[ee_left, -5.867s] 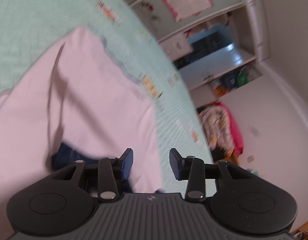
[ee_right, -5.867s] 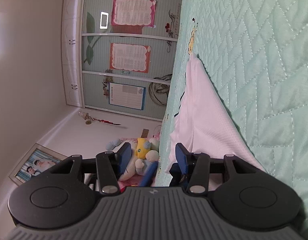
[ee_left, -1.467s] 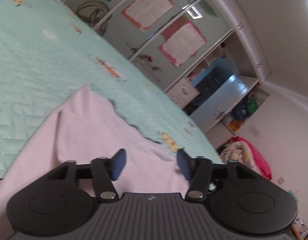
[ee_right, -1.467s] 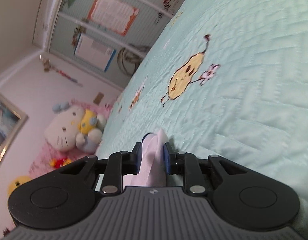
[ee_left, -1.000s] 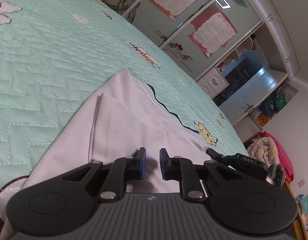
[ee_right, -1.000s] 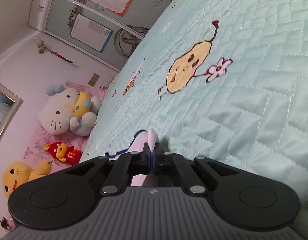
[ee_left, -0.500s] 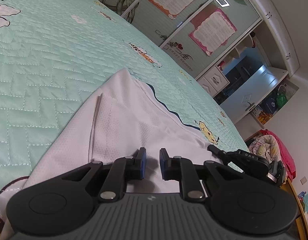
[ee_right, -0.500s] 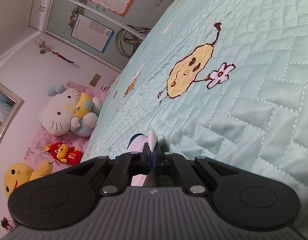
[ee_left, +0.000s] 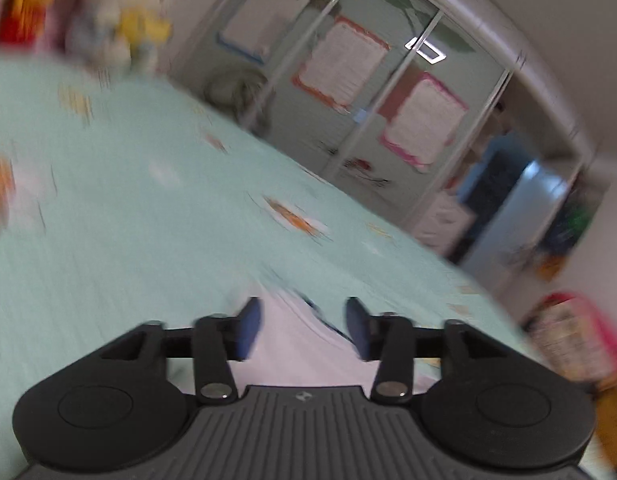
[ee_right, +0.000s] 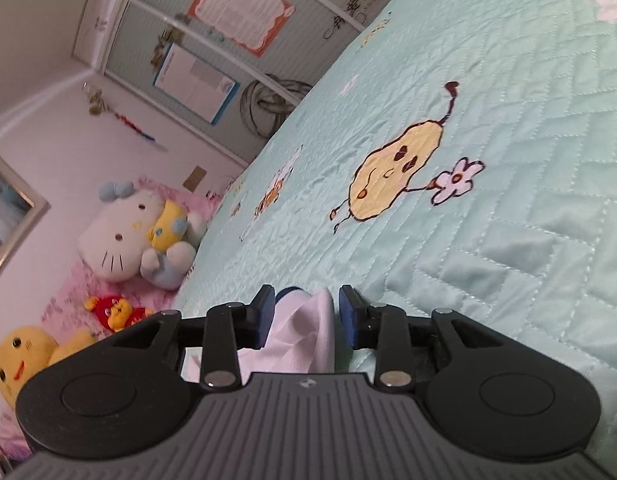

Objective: Fold clothes

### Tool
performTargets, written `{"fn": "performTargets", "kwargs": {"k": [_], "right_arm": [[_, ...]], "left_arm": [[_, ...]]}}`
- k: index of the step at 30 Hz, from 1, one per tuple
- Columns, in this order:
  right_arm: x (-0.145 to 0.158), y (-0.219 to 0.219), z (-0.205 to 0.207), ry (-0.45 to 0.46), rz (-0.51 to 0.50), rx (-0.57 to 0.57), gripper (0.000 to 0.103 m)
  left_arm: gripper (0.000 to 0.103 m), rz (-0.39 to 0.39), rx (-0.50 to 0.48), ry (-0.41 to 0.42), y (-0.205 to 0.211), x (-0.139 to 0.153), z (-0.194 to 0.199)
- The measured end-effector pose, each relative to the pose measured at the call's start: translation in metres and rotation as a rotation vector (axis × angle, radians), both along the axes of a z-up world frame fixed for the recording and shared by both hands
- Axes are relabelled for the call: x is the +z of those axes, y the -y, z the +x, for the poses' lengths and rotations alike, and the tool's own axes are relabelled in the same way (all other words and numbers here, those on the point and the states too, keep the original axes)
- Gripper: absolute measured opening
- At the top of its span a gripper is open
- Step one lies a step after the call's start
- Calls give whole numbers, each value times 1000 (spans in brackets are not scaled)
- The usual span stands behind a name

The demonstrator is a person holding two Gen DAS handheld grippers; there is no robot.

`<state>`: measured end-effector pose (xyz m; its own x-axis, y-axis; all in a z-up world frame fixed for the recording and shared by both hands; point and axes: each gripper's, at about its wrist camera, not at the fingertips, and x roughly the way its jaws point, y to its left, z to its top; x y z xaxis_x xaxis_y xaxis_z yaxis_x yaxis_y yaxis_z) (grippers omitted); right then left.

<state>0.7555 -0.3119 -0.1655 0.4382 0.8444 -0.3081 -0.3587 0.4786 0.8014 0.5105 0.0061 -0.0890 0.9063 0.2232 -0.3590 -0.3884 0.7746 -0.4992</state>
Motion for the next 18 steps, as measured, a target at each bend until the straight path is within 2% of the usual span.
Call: {"fn": "performTargets", "kwargs": {"k": [1, 2, 4, 5, 7, 9, 12, 18], "right_arm": [[0, 0, 1, -1, 2, 4, 36], [0, -1, 2, -2, 3, 9, 36], [0, -2, 3, -2, 4, 19, 36], [0, -3, 3, -2, 5, 25, 36], [1, -4, 4, -2, 7, 33, 36], [1, -5, 5, -4, 9, 39, 36], [1, -6, 5, -4, 6, 49, 36], [3, -11, 5, 3, -8, 57, 35]], "left_arm": [[54, 27, 5, -33, -12, 3, 11], [54, 12, -13, -82, -30, 1, 25], [52, -91, -72, -142, -65, -10, 48], [52, -118, -104, -137, -77, -14, 54], [54, -119, -151, -150, -91, -18, 64], [55, -154, -221, -178, -98, -28, 74], [57, -184, -323, -174, -99, -39, 81], [56, -184, -393, -155, -98, -44, 87]]}}
